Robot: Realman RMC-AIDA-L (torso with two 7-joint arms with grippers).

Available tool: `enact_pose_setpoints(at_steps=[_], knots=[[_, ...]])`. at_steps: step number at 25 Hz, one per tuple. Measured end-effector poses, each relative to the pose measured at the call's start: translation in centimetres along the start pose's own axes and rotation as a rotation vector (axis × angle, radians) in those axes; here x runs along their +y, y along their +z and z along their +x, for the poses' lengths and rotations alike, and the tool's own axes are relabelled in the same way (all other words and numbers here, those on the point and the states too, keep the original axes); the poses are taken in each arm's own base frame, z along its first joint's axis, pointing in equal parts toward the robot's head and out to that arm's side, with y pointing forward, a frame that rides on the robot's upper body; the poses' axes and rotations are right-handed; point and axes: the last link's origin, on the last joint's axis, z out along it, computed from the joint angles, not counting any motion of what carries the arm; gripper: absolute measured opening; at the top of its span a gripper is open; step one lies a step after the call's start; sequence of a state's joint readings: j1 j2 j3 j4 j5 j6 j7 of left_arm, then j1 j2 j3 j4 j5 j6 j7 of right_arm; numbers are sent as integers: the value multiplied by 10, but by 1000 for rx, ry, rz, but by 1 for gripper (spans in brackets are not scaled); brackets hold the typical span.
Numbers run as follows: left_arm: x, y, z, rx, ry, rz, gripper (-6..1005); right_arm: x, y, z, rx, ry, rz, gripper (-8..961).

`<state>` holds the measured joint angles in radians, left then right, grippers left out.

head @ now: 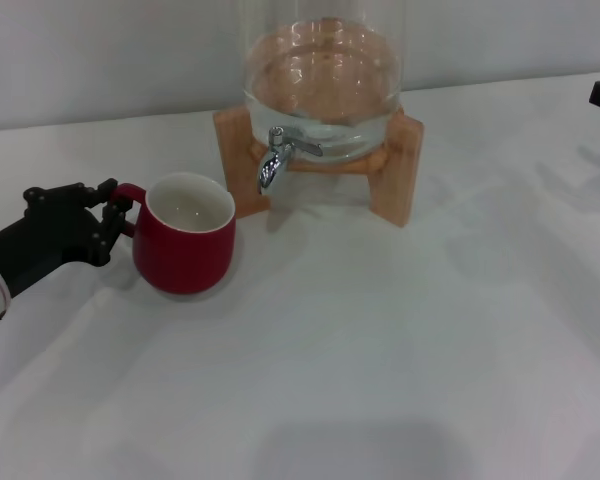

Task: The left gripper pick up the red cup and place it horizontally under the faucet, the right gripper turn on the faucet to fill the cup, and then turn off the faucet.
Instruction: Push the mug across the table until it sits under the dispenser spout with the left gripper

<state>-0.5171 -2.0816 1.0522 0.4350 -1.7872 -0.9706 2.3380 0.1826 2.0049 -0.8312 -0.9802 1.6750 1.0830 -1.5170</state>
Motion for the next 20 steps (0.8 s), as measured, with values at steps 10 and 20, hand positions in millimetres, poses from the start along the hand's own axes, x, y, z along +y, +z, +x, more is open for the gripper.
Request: enact_pose_setpoints(at_steps=[10, 20], knots=[[8, 11, 2, -7, -22, -38, 167, -1, -1, 0, 3, -6, 3, 795], [14, 20, 7, -15, -70, -83, 169, 0, -2, 0, 5, -7, 3, 795]])
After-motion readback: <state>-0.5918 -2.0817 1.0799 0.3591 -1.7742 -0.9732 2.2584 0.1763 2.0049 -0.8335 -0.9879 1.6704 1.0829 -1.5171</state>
